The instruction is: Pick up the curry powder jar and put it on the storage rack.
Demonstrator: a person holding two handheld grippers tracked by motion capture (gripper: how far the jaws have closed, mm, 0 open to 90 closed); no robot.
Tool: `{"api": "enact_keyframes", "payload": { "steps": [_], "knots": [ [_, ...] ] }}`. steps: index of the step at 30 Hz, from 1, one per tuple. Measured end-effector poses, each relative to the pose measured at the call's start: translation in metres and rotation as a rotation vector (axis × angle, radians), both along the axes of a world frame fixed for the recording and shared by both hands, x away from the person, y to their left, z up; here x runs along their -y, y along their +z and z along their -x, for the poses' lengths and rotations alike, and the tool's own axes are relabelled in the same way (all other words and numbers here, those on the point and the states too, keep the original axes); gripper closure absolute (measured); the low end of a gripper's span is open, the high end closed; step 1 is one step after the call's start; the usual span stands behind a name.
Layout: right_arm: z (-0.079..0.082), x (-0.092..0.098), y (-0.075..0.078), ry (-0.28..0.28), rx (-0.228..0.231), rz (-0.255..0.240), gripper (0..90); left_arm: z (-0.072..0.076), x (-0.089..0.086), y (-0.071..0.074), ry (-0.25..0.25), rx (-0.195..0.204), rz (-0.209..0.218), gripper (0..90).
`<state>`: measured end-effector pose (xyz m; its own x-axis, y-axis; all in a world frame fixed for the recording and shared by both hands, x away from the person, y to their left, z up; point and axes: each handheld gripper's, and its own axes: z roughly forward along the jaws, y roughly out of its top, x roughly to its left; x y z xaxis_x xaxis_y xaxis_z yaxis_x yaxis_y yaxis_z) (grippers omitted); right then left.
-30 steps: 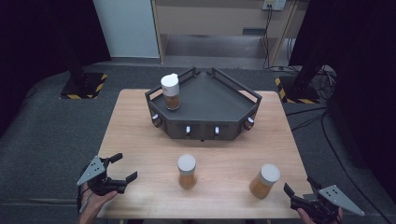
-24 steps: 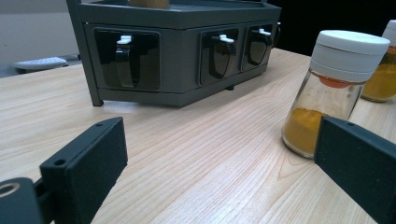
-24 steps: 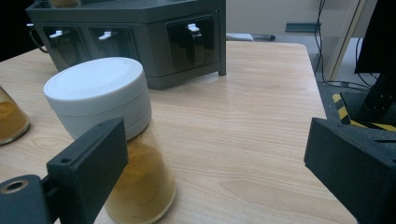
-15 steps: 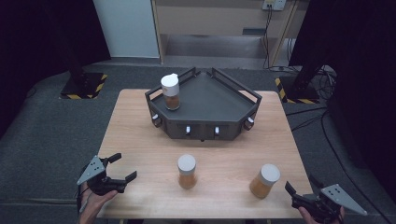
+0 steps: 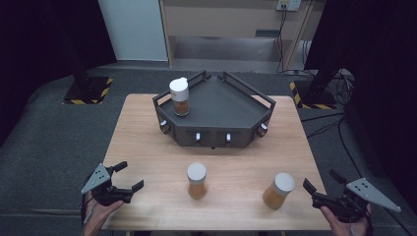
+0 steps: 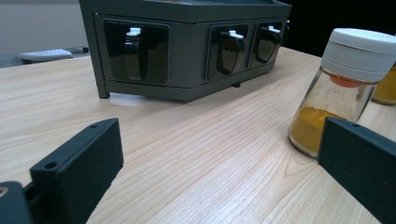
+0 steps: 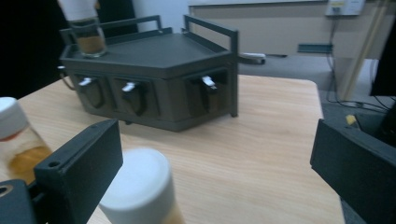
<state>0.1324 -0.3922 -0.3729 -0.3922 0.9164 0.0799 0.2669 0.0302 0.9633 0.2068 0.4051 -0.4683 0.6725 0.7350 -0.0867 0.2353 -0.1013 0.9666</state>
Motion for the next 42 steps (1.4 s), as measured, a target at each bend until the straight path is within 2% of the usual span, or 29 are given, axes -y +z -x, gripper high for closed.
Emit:
{"api": "enact_keyframes", "payload": {
  "steps": [12, 20, 29, 42],
  "knots": [
    [-0.036, -0.03, 0.035, 0.161, -0.021, 0.028, 2.3, -0.001, 0.0, 0.0, -0.003, -0.009, 0.002, 0.0],
    [-0.062, -0.064, 0.049, 0.291, -0.019, 0.058, 2.3, -0.001, 0.0, 0.0, -0.005, -0.012, 0.001, 0.0],
    [-0.089, -0.105, 0.049, 0.422, -0.029, 0.066, 2.3, -0.001, 0.0, 0.001, -0.006, -0.012, -0.004, 0.0],
    [-0.118, -0.155, 0.031, 0.54, -0.075, 0.062, 2.3, -0.001, 0.0, 0.001, -0.01, -0.013, -0.009, 0.0]
  ]
}}
